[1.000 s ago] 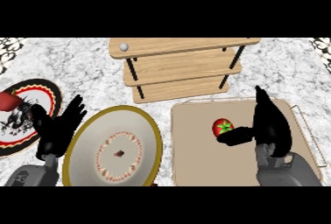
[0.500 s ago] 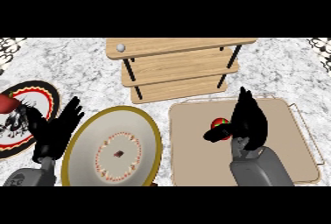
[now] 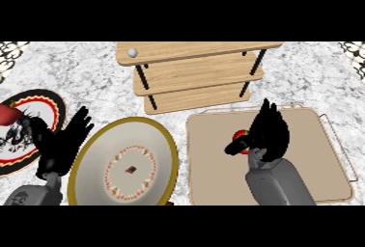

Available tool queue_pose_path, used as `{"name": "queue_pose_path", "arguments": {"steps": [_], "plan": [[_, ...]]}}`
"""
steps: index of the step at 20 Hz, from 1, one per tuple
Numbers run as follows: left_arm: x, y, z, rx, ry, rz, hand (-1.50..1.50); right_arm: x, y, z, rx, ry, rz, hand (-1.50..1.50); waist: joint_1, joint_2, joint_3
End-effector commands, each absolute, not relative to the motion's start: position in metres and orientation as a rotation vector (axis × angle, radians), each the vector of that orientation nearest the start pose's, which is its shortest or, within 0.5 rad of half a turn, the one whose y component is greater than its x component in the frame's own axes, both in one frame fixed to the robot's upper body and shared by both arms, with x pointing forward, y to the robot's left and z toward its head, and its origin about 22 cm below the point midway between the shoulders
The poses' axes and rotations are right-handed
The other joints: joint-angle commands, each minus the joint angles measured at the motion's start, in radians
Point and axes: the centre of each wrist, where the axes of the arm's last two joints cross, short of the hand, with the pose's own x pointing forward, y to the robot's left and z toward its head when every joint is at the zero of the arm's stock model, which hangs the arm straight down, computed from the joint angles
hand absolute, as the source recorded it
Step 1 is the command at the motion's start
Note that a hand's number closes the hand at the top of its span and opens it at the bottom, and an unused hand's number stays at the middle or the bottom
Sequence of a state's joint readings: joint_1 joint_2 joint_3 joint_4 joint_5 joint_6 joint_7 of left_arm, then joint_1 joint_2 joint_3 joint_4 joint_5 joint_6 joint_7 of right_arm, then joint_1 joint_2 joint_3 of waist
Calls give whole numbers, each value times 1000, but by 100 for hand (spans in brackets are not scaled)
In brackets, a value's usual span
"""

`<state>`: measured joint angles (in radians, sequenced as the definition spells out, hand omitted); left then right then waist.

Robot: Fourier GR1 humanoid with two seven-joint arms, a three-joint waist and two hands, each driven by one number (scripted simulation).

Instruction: Pick the tomato from the tray and place it in the tiered shelf

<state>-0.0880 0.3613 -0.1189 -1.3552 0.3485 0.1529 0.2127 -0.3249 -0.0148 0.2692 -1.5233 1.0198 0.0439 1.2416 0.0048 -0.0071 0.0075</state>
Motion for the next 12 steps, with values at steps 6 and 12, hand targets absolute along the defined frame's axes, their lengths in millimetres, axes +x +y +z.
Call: {"name": "queue_pose_path", "arguments": {"steps": [6, 12], "plan": [[252, 296, -28, 94, -1135, 38, 0, 298, -125, 60, -1098, -517, 375, -150, -1, 8, -8], [238, 306, -31, 114, -1144, 44, 0, 299, -140, 43, -1090, -564, 345, -150, 1, 7, -8]]}}
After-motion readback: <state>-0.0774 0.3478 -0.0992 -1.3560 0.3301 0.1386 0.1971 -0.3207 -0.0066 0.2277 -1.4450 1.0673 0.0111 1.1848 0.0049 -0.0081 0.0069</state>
